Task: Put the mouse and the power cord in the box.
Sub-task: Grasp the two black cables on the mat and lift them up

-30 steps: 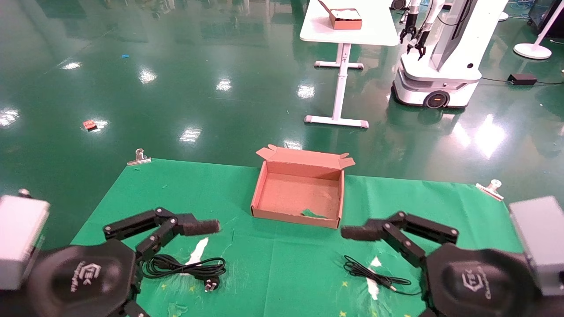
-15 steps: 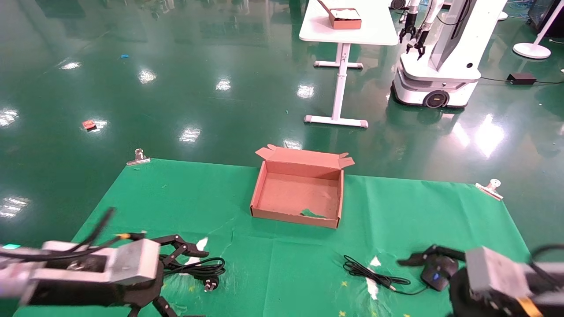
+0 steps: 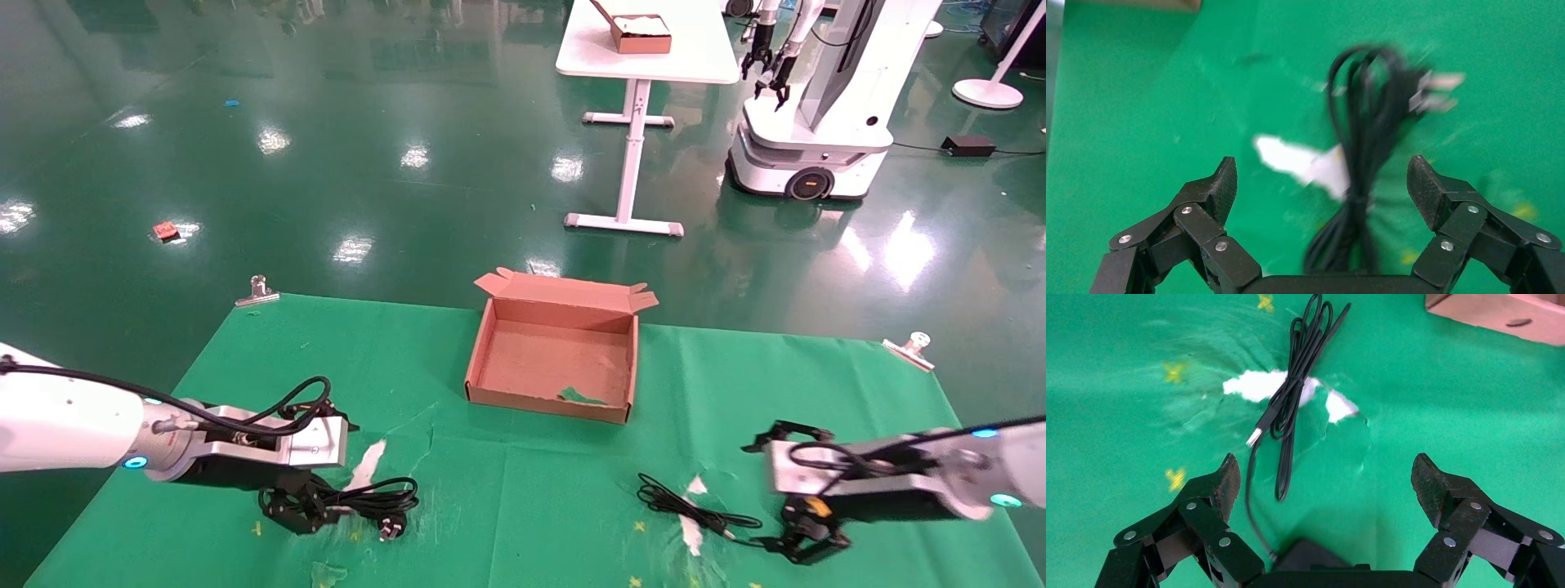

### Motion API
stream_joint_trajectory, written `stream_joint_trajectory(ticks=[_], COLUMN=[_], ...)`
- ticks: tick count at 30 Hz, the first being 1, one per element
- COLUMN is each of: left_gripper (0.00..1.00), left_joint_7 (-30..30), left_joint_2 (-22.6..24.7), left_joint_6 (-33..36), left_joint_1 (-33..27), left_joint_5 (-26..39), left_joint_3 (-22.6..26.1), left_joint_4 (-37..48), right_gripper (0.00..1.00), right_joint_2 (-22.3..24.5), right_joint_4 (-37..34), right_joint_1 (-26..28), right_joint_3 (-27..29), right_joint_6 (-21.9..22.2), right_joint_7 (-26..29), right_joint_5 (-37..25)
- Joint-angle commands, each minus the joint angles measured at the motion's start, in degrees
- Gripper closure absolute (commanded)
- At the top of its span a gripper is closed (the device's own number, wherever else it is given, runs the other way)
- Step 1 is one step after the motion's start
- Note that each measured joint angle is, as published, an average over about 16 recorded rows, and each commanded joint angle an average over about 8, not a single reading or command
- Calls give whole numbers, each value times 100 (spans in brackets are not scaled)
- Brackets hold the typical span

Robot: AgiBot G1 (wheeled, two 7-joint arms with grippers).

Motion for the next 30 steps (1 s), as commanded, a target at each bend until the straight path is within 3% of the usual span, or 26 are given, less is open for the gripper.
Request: stream_joint_trajectory(ticks=[1,9,20,22,24,28,30], left_gripper=[0,0,0,0,9,55,80], left_joint_7=[185,722,1202,1248,1282,1330,1343], left_joint_2=[158,395,533,552,565,585,587], left_joint_6=[-357,-675,-790,-818,-835,-860,-857], left_joint_1=[-80,-174,-200,-202,-204,-218,-224], left_joint_5=[171,283,283,285,285,280,273], left_joint_3=[67,125,129,130,130,124,119], left_joint_4=[312,992,1450,1509,1558,1652,1679], right_gripper=[0,0,1,19,44,93,100], right_joint_2=[-246,-663,-902,-921,-929,-943,-947], right_joint_4=[-388,-1216,-1695,-1754,-1803,-1895,-1920], right_joint_1=[142,275,305,287,263,232,227], right_joint_3=[-70,-66,0,23,51,114,130], right_joint_6=[172,385,522,564,602,670,687], right_joint_7=[-257,-825,-1187,-1213,-1229,-1251,-1258], right_joint_5=[-137,-129,-31,2,43,130,153])
